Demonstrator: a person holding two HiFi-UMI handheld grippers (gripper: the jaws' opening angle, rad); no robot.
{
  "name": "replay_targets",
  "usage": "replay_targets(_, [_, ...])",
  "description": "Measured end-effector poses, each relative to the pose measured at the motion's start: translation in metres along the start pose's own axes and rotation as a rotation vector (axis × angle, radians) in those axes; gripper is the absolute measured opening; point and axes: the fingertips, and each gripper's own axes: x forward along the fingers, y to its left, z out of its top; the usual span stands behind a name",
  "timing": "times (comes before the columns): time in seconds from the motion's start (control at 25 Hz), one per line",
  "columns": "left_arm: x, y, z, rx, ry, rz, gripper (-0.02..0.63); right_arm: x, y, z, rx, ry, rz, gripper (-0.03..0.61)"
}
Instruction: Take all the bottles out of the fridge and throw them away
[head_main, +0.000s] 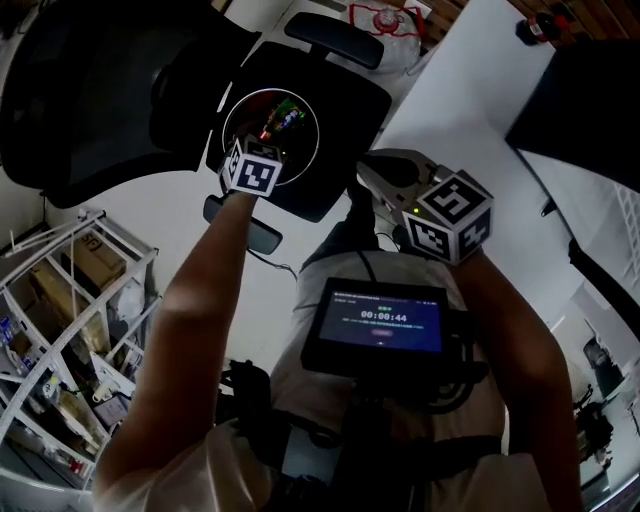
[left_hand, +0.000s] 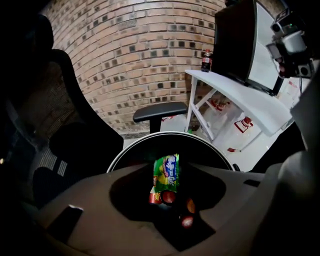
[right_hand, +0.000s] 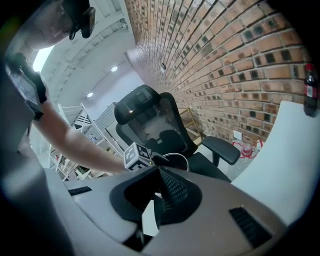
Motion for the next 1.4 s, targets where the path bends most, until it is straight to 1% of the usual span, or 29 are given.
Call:
replay_targets(0.16, [-0.008,0.002,-0.007,0.011,0.008,0.019,0.184,-0.006,-0.003,0.004,0.008,-0.019,-0.018,0.002])
replay_targets(0.28, [-0.022,0.009,-0.004,0.001,-0.017,0.061,0.184,-0.006,-0.006,0.005,0.009,-0.030,-0.024,0.002])
replay_targets(0.36, [-0.034,0.009,0.005,-0.023,-0.055,0.065,0.184,-0.007,-0.008,0.006,0.013,-0.040,-0.030,0.002])
replay_targets(0.52, [-0.059,-0.008,0.029,-0.118,-0.177,0.020,0.184,-0.011,-0.012,0.003,0.013,-0.066,-0.041,0.002])
replay_targets(0.56, [-0.068,-0.014,0.035,-0.137,-0.213,0.013,0.169,-0.014,-0.013,0.002,0.016,-0.075,-0.045,0.002])
replay_targets(0.6, [-0.078,-0.021,0.041,-0.151,-0.249,0.007,0.120,-0.018,-0.015,0.000,0.022,-0.084,-0.052,0.002])
replay_targets(0.64, [-0.088,-0.030,0.048,-0.157,-0.282,0.001,0.101,-0.024,-0.017,-0.002,0.028,-0.094,-0.061,0.002])
replay_targets(0.76, [-0.115,-0.059,0.066,-0.140,-0.351,-0.006,0.023,-0.049,-0.021,-0.011,0.041,-0.126,-0.084,0.002])
replay_targets(0.8, [-0.122,-0.068,0.071,-0.140,-0.370,-0.013,0.006,-0.059,-0.022,-0.014,0.045,-0.138,-0.091,0.002])
replay_targets(0.96, [-0.147,-0.100,0.094,-0.164,-0.454,-0.099,0.006,-0.091,-0.031,-0.024,0.055,-0.178,-0.123,0.002])
replay_targets(1.16, [-0.177,-0.141,0.131,-0.170,-0.535,-0.163,0.006,-0.141,-0.039,-0.040,0.060,-0.237,-0.162,0.002])
replay_targets(1.24, [-0.185,-0.161,0.151,-0.139,-0.560,-0.207,0.006,-0.162,-0.042,-0.044,0.067,-0.273,-0.188,0.002])
replay_targets(1.4, [-0.194,-0.230,0.192,-0.003,-0.568,-0.341,0.006,-0.207,-0.051,-0.052,0.083,-0.336,-0.255,0.002])
